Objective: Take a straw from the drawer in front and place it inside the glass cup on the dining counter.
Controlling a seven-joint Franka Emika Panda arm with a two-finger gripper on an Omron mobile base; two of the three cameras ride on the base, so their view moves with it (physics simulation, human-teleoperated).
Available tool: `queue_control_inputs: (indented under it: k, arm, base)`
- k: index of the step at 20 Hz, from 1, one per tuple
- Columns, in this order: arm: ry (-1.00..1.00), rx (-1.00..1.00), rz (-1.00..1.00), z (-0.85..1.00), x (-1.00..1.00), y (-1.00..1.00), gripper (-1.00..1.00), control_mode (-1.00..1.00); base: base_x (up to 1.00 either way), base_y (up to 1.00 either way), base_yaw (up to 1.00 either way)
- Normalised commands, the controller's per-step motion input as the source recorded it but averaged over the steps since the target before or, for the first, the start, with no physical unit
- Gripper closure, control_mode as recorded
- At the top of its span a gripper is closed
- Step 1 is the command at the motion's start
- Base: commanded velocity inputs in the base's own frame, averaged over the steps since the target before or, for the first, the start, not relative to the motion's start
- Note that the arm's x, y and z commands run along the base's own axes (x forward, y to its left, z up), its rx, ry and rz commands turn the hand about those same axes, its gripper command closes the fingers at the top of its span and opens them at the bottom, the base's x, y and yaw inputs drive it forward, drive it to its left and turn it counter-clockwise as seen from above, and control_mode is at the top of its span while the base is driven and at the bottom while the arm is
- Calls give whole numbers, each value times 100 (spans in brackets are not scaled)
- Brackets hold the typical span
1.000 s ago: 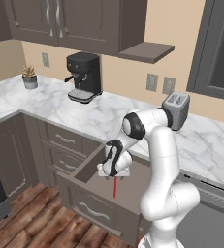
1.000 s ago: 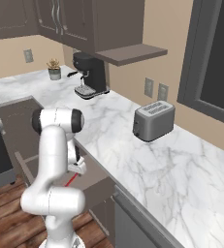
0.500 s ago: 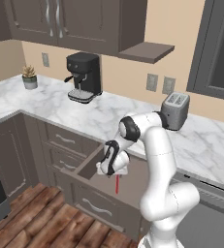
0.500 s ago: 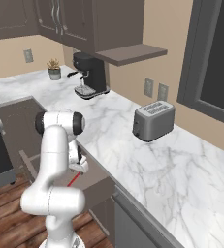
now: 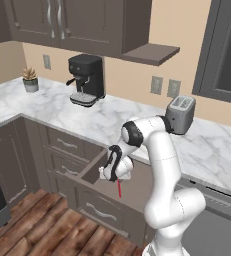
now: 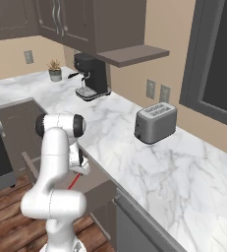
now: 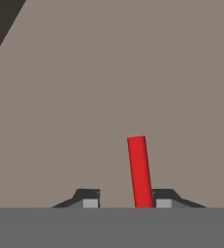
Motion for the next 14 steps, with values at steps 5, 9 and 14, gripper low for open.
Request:
queue_control_inputs:
  k: [5,9,14]
  arm:
    - [0,1,0,-31,-32,0,100,-100]
    - [0,1,0,-11,-27,0,100,-100]
    - [-15,1,0,37,-44,0,100,-100]
  base:
    - [0,0,0]
    - [0,0,0]
    - [0,0,0]
